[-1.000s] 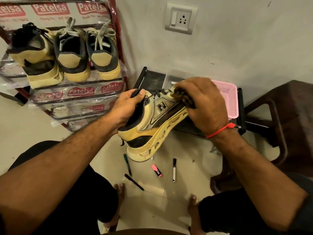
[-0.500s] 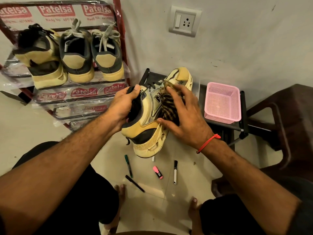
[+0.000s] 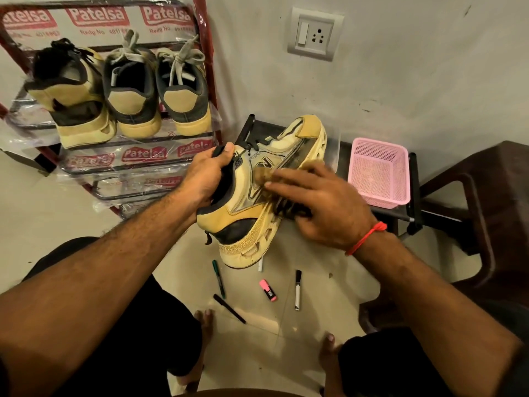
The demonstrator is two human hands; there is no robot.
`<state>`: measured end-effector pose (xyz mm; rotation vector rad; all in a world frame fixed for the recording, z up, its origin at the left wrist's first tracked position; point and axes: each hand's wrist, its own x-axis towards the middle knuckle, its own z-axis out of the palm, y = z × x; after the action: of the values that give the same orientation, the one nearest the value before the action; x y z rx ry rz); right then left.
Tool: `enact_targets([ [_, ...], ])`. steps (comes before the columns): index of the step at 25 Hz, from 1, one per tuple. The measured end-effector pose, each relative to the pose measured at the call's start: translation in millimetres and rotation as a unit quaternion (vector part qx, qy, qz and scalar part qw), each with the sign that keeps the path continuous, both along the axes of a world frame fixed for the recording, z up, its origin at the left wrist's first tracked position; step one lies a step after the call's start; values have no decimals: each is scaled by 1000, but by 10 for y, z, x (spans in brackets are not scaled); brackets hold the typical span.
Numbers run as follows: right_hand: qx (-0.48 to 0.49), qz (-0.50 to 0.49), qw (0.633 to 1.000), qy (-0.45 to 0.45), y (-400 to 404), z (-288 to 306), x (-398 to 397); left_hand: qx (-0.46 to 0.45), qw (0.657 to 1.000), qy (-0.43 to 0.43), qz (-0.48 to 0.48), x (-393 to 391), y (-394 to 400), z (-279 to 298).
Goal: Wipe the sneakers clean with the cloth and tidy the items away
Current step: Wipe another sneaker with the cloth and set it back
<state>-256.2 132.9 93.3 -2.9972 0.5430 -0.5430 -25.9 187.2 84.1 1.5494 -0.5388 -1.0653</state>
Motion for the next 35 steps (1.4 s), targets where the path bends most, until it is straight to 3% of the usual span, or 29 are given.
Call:
enact_targets([
  [2,4,-116,992,-45,-277,110,-119,3,1000,7,-8,21,-7,7],
  [4,43,-141,987,-60,-276,109,-122,8,1000,9,-2,36,-13,26],
  [7,36,17,999,-12,211,-53,62,0,1000,9,7,17,5,25],
  [9,-1,61,998,1,227,-33,86,-11,1000,8,-14,-10,29,23],
  [15,-11,-182,979,-91,-387,89,-140,-21,999,19,-32,-80,28,106],
  [17,14,-157,982,-100,-205,23,-57,-24,999,11,-32,-88,34,110],
  [20,28,-17,996,-80,252,-109,133,-40,998,36,-33,-72,56,101],
  [23,-17,38,998,-56,348,-128,206,-55,996,46,-54,-64,73,99],
  [26,-46,-76,989,-115,-65,10,84,-50,996,48,-57,-77,69,135],
  [30,4,-199,965,-171,-334,70,-114,-44,997,25,-58,-94,42,102],
  [33,47,-85,987,-129,152,-62,131,-53,998,16,-26,-109,35,103],
  [35,17,23,997,-70,471,-158,279,-54,998,12,-15,-128,38,121],
])
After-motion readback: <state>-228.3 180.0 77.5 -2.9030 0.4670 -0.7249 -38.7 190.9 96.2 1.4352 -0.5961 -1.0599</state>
